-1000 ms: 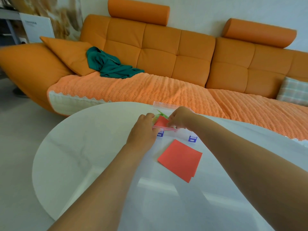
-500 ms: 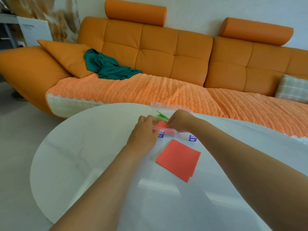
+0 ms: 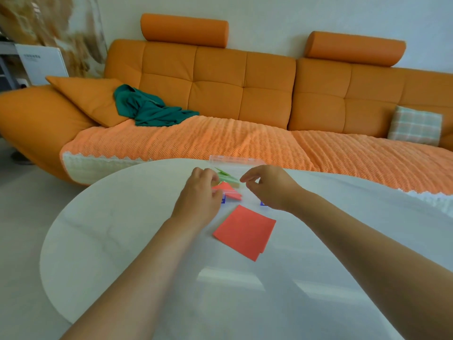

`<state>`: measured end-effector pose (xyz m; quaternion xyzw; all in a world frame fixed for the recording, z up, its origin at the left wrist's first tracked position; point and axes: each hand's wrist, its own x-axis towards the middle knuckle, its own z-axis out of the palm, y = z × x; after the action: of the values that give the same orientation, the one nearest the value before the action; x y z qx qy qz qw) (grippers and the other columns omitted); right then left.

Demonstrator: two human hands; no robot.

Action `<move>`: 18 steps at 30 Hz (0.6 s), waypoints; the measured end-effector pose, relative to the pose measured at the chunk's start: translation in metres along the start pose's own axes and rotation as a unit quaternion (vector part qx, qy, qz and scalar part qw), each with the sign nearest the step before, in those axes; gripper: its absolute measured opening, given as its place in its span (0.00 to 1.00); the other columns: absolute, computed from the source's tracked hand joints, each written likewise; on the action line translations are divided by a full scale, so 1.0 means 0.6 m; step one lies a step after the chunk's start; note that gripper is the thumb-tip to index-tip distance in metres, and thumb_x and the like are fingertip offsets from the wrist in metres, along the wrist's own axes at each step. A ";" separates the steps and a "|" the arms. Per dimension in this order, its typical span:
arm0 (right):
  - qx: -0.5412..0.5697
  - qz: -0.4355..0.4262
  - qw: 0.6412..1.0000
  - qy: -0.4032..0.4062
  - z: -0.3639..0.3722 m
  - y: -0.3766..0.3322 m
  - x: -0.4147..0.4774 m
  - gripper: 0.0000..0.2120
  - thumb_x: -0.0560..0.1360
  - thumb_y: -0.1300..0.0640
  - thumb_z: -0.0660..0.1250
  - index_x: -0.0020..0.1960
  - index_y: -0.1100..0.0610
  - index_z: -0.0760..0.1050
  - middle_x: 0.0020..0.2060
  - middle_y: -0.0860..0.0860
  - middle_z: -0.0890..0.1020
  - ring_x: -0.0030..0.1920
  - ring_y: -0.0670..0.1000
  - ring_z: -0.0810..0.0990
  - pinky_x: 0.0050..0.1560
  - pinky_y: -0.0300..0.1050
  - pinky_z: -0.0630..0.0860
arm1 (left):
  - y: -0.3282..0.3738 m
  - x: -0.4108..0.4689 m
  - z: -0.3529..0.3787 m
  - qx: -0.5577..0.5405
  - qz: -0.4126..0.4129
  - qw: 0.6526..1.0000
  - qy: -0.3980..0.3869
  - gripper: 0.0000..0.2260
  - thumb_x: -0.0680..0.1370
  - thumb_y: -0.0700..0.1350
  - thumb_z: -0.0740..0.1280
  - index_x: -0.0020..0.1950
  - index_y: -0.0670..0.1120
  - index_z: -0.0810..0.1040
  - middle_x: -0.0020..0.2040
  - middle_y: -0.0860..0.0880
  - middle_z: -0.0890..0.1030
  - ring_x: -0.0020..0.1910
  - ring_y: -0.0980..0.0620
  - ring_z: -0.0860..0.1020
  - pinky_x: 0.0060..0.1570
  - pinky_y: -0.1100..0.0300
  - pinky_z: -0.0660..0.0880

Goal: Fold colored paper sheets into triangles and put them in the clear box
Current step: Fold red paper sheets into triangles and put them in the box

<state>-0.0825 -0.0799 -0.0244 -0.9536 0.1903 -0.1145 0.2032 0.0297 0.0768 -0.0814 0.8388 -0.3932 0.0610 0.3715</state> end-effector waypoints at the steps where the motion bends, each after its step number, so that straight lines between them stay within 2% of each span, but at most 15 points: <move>1: -0.009 -0.017 1.000 -0.002 -0.001 0.003 -0.022 0.12 0.80 0.56 0.62 0.59 0.48 0.82 0.52 0.39 0.79 0.42 0.38 0.75 0.50 0.36 0.71 | 0.007 -0.007 -0.002 -0.003 0.024 1.000 -0.017 0.08 0.79 0.43 0.67 0.58 0.47 0.75 0.56 0.51 0.72 0.52 0.49 0.76 0.53 0.53 0.74; 3: -0.028 -0.032 0.998 -0.041 0.003 0.009 -0.064 0.11 0.79 0.53 0.66 0.60 0.47 0.81 0.55 0.40 0.80 0.45 0.39 0.76 0.55 0.37 0.72 | 0.014 -0.024 0.000 0.005 0.075 0.995 -0.067 0.05 0.78 0.44 0.68 0.53 0.49 0.77 0.52 0.55 0.72 0.51 0.52 0.76 0.52 0.56 0.73; 5: -0.039 -0.028 0.994 -0.102 0.013 0.016 -0.099 0.16 0.77 0.47 0.69 0.64 0.45 0.78 0.61 0.42 0.79 0.56 0.44 0.78 0.63 0.43 0.73 | 0.020 -0.040 0.003 0.016 0.104 0.987 -0.123 0.07 0.76 0.47 0.70 0.54 0.52 0.78 0.53 0.59 0.71 0.55 0.54 0.75 0.54 0.60 0.71; 7: -0.053 -0.034 0.987 -0.147 0.026 0.026 -0.125 0.27 0.74 0.41 0.70 0.71 0.43 0.72 0.66 0.43 0.75 0.65 0.48 0.74 0.67 0.46 0.70 | 0.022 -0.054 0.006 0.041 0.114 0.974 -0.192 0.15 0.73 0.53 0.72 0.60 0.56 0.78 0.59 0.60 0.72 0.64 0.55 0.71 0.63 0.58 0.69; 9: -0.060 -0.032 0.983 -0.171 0.035 0.037 -0.143 0.35 0.73 0.36 0.70 0.76 0.43 0.65 0.73 0.43 0.69 0.71 0.49 0.69 0.71 0.46 0.65 | 0.024 -0.069 0.005 0.075 0.118 0.956 -0.257 0.27 0.72 0.58 0.73 0.70 0.57 0.73 0.70 0.59 0.70 0.71 0.57 0.65 0.71 0.56 0.64; 11: -0.066 -0.027 0.983 -0.170 0.042 0.050 -0.151 0.39 0.72 0.34 0.70 0.78 0.44 0.63 0.77 0.42 0.62 0.76 0.48 0.62 0.74 0.44 0.59 | 0.023 -0.082 0.004 0.082 0.101 0.953 -0.275 0.32 0.73 0.59 0.73 0.75 0.57 0.69 0.74 0.61 0.66 0.74 0.60 0.62 0.73 0.60 0.60; 13: -0.047 -0.018 0.989 -0.143 0.046 0.056 -0.153 0.37 0.71 0.35 0.72 0.76 0.45 0.66 0.76 0.42 0.64 0.75 0.46 0.64 0.73 0.42 0.58 | 0.018 -0.086 0.006 0.068 0.095 0.959 -0.259 0.29 0.74 0.59 0.72 0.74 0.57 0.71 0.73 0.61 0.69 0.71 0.61 0.65 0.71 0.62 0.63; 16: -0.008 -0.014 0.995 -0.103 0.052 0.059 -0.148 0.29 0.72 0.40 0.73 0.70 0.44 0.73 0.69 0.42 0.75 0.69 0.47 0.72 0.70 0.43 0.66 | 0.013 -0.084 0.008 0.073 0.115 0.961 -0.239 0.23 0.75 0.62 0.68 0.69 0.58 0.76 0.64 0.61 0.76 0.63 0.61 0.72 0.65 0.57 0.71; 18: 0.007 -0.013 0.995 -0.098 0.052 0.061 -0.144 0.24 0.73 0.41 0.71 0.68 0.44 0.75 0.64 0.43 0.78 0.64 0.49 0.75 0.67 0.46 0.70 | 0.010 -0.080 0.008 0.085 0.118 0.961 -0.236 0.22 0.76 0.64 0.64 0.67 0.58 0.76 0.60 0.61 0.78 0.59 0.60 0.74 0.61 0.56 0.73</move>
<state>-0.1629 -0.0647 -0.0800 -0.9613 0.1561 -0.0240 0.2259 -0.0084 0.1009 -0.1003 0.8059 -0.5588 -0.0617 0.1857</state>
